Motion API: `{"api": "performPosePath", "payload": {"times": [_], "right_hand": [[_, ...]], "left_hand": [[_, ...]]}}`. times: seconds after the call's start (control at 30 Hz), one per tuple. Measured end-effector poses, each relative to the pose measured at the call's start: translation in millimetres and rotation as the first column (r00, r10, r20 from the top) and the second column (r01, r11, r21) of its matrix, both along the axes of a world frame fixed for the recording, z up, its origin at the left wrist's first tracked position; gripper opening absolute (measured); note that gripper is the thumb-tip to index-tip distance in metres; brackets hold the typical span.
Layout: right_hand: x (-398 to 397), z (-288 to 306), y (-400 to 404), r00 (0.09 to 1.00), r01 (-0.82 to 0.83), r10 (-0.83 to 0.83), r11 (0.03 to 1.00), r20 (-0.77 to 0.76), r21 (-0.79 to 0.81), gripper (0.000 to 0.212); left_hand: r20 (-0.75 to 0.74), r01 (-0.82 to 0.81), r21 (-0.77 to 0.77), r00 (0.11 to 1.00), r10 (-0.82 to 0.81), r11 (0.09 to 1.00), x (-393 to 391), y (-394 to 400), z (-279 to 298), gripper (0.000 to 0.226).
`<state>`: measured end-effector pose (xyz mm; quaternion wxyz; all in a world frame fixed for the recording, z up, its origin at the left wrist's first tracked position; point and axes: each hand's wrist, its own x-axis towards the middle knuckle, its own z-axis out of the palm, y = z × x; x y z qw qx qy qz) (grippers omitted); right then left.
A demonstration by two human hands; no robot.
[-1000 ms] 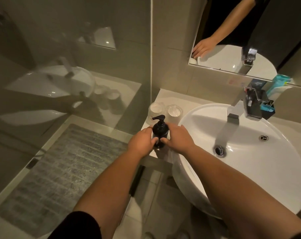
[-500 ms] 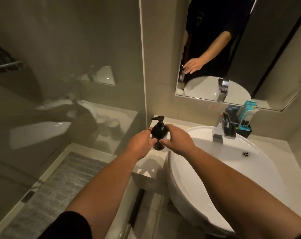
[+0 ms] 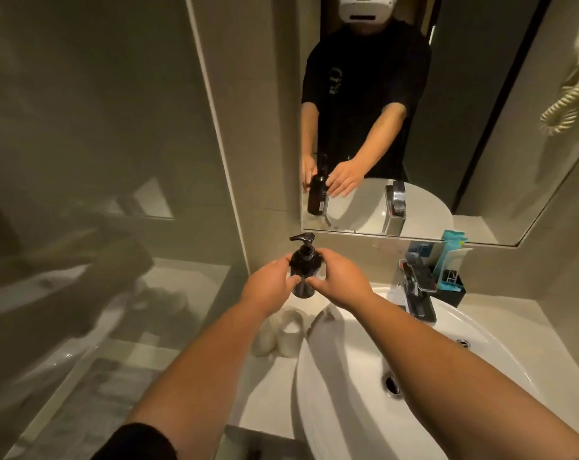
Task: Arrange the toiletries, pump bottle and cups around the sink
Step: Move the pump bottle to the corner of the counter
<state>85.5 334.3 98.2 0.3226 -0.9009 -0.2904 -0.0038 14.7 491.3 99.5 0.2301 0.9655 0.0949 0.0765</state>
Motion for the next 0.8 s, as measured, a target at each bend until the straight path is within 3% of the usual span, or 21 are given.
{"api": "performPosePath", "payload": {"times": [0.43,0.8], "right_hand": [[96,-79,5,0.981,0.146,-0.147,0.989,-0.123,-0.018,0.051],[106,-119,5,0.955,0.24,-0.248,0.968,-0.164,-0.069,0.045]], "left_hand": [[-0.12,0.119,-0.051,0.985,-0.124,0.992,124,6,-79,0.05],[-0.182,0.171,-0.05,0.967,-0.177,0.984,147,8,-122,0.052]]}}
